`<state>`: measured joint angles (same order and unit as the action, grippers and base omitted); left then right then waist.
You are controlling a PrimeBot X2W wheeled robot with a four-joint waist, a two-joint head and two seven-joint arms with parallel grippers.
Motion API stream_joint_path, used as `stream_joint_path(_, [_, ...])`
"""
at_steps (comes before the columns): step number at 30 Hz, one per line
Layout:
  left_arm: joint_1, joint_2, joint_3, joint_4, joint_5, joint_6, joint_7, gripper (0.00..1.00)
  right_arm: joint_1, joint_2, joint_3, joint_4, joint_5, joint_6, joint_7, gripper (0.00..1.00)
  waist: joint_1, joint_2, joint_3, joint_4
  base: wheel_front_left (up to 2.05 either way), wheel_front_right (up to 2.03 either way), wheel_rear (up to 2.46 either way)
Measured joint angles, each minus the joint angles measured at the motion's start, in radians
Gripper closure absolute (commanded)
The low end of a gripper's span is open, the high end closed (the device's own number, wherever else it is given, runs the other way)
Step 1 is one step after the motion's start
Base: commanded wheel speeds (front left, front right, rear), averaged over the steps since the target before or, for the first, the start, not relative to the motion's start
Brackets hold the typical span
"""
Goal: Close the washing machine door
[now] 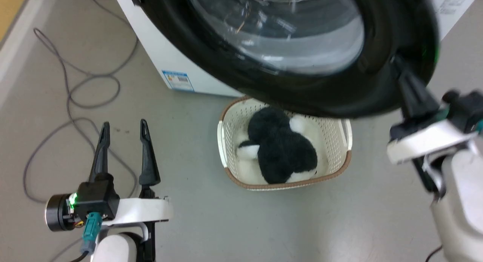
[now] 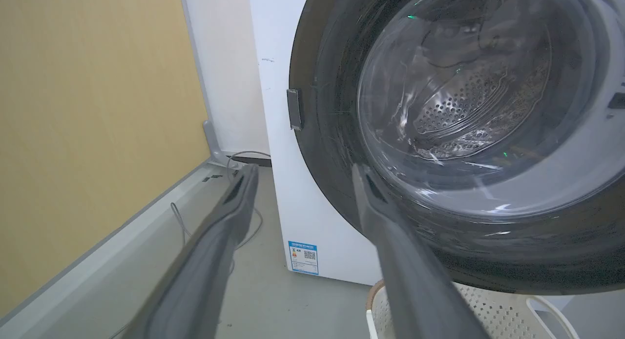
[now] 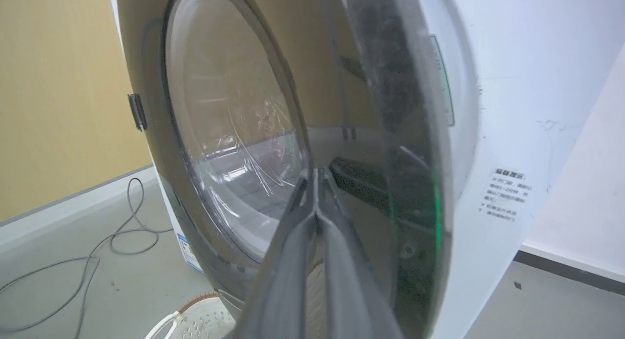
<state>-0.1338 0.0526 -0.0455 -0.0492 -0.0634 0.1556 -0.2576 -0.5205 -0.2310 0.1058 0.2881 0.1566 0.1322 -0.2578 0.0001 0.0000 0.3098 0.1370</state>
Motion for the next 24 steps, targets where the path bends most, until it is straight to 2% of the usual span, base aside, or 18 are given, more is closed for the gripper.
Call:
stream_joint_path(8, [-0.049, -0.001, -0.019, -0.002, -0.005, 0.01, 0.0, 0.0, -0.227, -0.043, -0.062, 0.165, -0.014, 0.0, 0.0, 1.0, 0.0, 0.0, 0.086, 0.018, 0.0, 0.0, 0.0])
stream_joint_path(15, [-0.057, -0.002, -0.035, -0.007, -0.012, 0.023, 0.0, 0.0, -0.341, -0.074, -0.09, 0.286, -0.034, 0.0, 0.0, 1.0, 0.0, 0.0, 0.116, 0.03, 0.0, 0.0, 0.0])
stream_joint_path(24, [-0.07, -0.002, -0.045, -0.011, -0.019, 0.036, 0.0, 0.0, -0.425, -0.078, -0.095, 0.403, -0.06, 0.001, -0.001, 1.0, 0.0, 0.0, 0.128, 0.042, 0.0, 0.0, 0.0])
